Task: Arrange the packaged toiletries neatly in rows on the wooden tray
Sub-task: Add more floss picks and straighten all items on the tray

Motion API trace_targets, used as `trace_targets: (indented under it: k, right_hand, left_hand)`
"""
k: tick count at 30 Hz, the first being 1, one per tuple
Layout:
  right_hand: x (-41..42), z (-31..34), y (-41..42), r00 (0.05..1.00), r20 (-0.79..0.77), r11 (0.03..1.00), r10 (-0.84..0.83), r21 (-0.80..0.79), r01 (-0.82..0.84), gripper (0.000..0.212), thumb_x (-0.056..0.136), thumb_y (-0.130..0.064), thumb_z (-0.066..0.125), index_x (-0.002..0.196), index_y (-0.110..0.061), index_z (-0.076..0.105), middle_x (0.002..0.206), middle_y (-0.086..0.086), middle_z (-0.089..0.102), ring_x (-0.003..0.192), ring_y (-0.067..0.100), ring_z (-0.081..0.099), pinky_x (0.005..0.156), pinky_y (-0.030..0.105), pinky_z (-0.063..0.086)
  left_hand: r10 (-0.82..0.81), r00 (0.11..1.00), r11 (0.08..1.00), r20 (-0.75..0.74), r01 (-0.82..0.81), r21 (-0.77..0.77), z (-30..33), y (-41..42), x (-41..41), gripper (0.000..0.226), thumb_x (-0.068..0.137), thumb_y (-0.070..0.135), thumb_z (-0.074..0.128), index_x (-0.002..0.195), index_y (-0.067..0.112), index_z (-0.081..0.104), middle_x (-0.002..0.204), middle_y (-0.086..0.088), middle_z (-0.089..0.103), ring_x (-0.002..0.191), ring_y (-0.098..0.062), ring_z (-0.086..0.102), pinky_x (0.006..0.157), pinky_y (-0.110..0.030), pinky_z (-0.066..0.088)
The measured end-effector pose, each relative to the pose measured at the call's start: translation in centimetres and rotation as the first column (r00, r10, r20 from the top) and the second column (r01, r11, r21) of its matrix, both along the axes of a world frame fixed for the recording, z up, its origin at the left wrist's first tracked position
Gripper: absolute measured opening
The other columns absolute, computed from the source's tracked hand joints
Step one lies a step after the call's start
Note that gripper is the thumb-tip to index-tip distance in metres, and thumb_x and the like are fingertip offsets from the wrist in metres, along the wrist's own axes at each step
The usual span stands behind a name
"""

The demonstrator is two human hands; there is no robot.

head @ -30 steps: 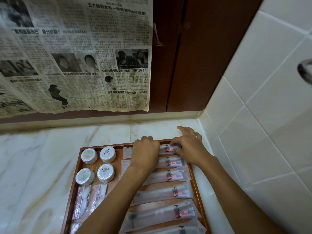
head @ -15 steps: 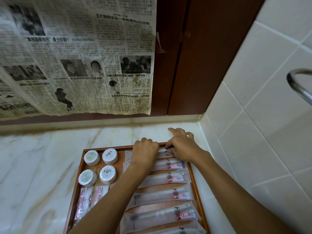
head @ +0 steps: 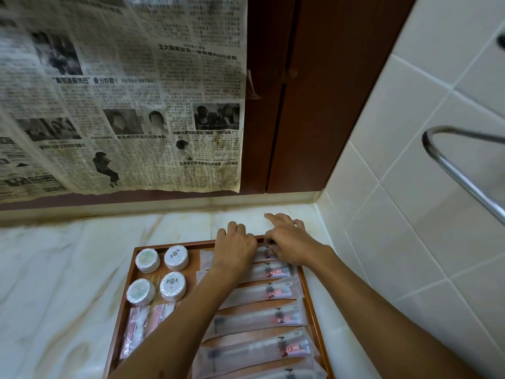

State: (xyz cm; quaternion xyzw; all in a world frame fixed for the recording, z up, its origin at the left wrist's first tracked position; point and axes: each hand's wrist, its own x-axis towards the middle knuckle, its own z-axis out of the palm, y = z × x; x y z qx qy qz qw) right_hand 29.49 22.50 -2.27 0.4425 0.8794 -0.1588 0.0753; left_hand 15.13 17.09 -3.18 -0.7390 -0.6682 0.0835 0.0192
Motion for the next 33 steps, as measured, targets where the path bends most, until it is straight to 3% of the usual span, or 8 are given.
trace_targets:
  k: [8, 12, 15, 18, 21, 22, 27, 33]
  right_hand:
    - [0.5, 1.4, 0.6, 0.978, -0.178, 0.994, -0.107, -0.041, 0.102, 0.002, 0.09, -0.025, 0.063, 0.089, -0.026, 0.065, 0.146, -0.002, 0.038, 0.138, 0.016, 0.024, 0.108, 0.041, 0.018]
    - [1.3, 3.4, 0.6, 0.884, -0.391, 0.965, -0.257, -0.157, 0.211, 0.009, 0.092, -0.027, 0.061, 0.083, -0.028, 0.062, 0.11, -0.008, 0.062, 0.11, 0.014, 0.054, 0.102, 0.04, 0.038]
    - [2.0, 5.0, -0.4, 0.677, -0.623, 0.912, -0.392, -0.359, 0.199, 0.008, 0.09, -0.016, 0.065, 0.084, -0.021, 0.066, 0.088, -0.005, 0.07, 0.087, 0.009, 0.066, 0.083, 0.033, 0.051]
    - [2.1, 5.6, -1.9, 0.445, -0.763, 0.882, -0.469, -0.381, 0.276, 0.015, 0.082, -0.014, 0.075, 0.088, -0.026, 0.067, 0.089, -0.005, 0.067, 0.089, 0.011, 0.064, 0.08, 0.03, 0.053]
    - [0.8, 5.4, -5.4, -0.122, -0.683, 0.673, -0.72, -0.73, 0.116, 0.033, 0.076, -0.013, 0.079, 0.105, -0.017, 0.064, 0.09, 0.008, 0.07, 0.082, 0.02, 0.067, 0.067, 0.03, 0.055]
    - [0.3, 5.1, -7.0, -0.229, -0.578, 0.595, -0.783, -0.804, -0.004, 0.04, 0.073, -0.015, 0.08, 0.109, -0.012, 0.062, 0.089, 0.011, 0.071, 0.079, 0.019, 0.067, 0.062, 0.029, 0.054]
    - [-3.2, 2.8, -14.9, -0.106, -0.458, 0.47, -0.882, -0.867, -0.165, 0.005, 0.08, -0.011, 0.075, 0.083, -0.015, 0.073, 0.082, 0.006, 0.071, 0.08, 0.02, 0.068, 0.064, 0.031, 0.053]
    - [-3.8, 1.7, -18.9, -0.058, -0.413, 0.417, -0.909, -0.899, -0.129, 0.005, 0.083, -0.006, 0.071, 0.087, -0.008, 0.068, 0.082, 0.009, 0.071, 0.083, 0.024, 0.07, 0.077, 0.04, 0.057]
  left_hand:
    - [-0.037, 0.997, 0.996, 0.072, 0.031, 0.089, 1.7, 0.0, -1.3, 0.033, 0.083, 0.017, 0.054, 0.115, 0.015, 0.046, 0.107, -0.008, 0.063, 0.104, -0.029, 0.05, 0.077, -0.039, 0.032]
    - [-0.041, 0.955, 0.978, 0.294, -0.022, 0.209, 3.5, 0.1, -3.6, 0.018, 0.096, 0.036, 0.05, 0.106, 0.021, 0.051, 0.091, -0.002, 0.069, 0.088, -0.026, 0.061, 0.076, -0.037, 0.036]
    - [0.029, 0.813, 0.996, 0.582, -0.074, 0.053, 5.7, -1.0, -6.4, 0.019, 0.09, 0.041, 0.062, 0.077, 0.028, 0.059, 0.07, 0.007, 0.061, 0.072, -0.018, 0.059, 0.057, -0.029, 0.036]
    - [0.164, 0.578, 0.986, 0.8, -0.111, -0.123, 6.9, -3.4, -8.1, 0.023, 0.085, 0.027, 0.072, 0.065, 0.023, 0.062, 0.051, 0.005, 0.058, 0.05, -0.009, 0.056, 0.046, -0.022, 0.038]
    - [0.271, 0.279, 0.954, 0.921, -0.201, -0.22, 6.8, -7.2, -8.1, 0.012, 0.084, 0.017, 0.075, 0.074, 0.016, 0.069, 0.054, -0.002, 0.064, 0.049, -0.014, 0.059, 0.05, -0.026, 0.045]
    - [0.289, 0.211, 0.943, 0.934, -0.232, -0.24, 6.4, -8.6, -7.8, 0.01, 0.084, 0.016, 0.075, 0.076, 0.014, 0.07, 0.056, -0.005, 0.065, 0.049, -0.017, 0.059, 0.05, -0.027, 0.045]
    - [0.347, 0.052, 0.912, 0.936, -0.253, -0.324, 4.9, -15.2, -5.6, 0.01, 0.083, 0.015, 0.075, 0.078, 0.009, 0.069, 0.057, -0.009, 0.066, 0.049, -0.021, 0.06, 0.048, -0.03, 0.045]
    - [0.408, -0.048, 0.862, 0.912, -0.308, -0.402, 4.7, -21.3, -4.8, 0.008, 0.085, 0.013, 0.073, 0.082, 0.007, 0.07, 0.06, -0.013, 0.067, 0.052, -0.023, 0.06, 0.053, -0.031, 0.044]
